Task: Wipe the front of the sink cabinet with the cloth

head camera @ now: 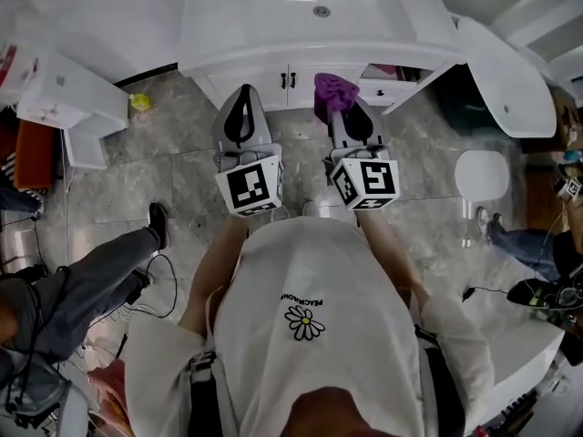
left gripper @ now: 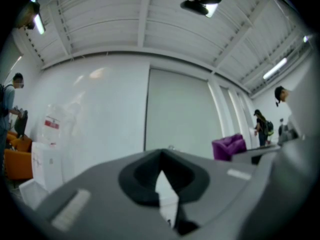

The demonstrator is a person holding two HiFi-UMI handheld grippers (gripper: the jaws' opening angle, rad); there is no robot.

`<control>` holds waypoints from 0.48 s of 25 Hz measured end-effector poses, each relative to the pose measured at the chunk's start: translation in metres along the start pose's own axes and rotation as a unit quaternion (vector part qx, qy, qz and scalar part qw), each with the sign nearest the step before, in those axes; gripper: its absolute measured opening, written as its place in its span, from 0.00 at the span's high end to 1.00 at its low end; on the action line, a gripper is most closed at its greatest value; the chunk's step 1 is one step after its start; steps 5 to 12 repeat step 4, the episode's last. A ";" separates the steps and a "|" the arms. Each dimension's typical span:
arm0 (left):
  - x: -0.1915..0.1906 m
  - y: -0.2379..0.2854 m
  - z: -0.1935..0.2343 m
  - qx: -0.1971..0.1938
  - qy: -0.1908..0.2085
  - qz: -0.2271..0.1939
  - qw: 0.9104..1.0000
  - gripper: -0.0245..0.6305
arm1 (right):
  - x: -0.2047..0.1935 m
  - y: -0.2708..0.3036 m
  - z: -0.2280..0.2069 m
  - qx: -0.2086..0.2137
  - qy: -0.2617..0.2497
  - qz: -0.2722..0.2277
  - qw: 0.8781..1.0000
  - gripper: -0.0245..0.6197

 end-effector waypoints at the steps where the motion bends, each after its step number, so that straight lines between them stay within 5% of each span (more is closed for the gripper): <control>1: -0.001 0.002 0.000 0.001 0.000 0.001 1.000 0.95 | -0.001 0.002 -0.001 0.000 0.002 0.000 1.000 0.88; 12: -0.004 0.008 -0.003 0.005 -0.003 0.003 1.000 0.96 | 0.000 0.004 -0.007 0.001 0.001 0.002 1.000 0.88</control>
Point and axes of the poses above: the fingertips, and each gripper's own axes: y forward along the fingers, z to its left, x out of its top, the point moved 3 cm from there along -y, backward along the fingers, and after that the axes turned 9 degrees about x, right-handed, at the moved point
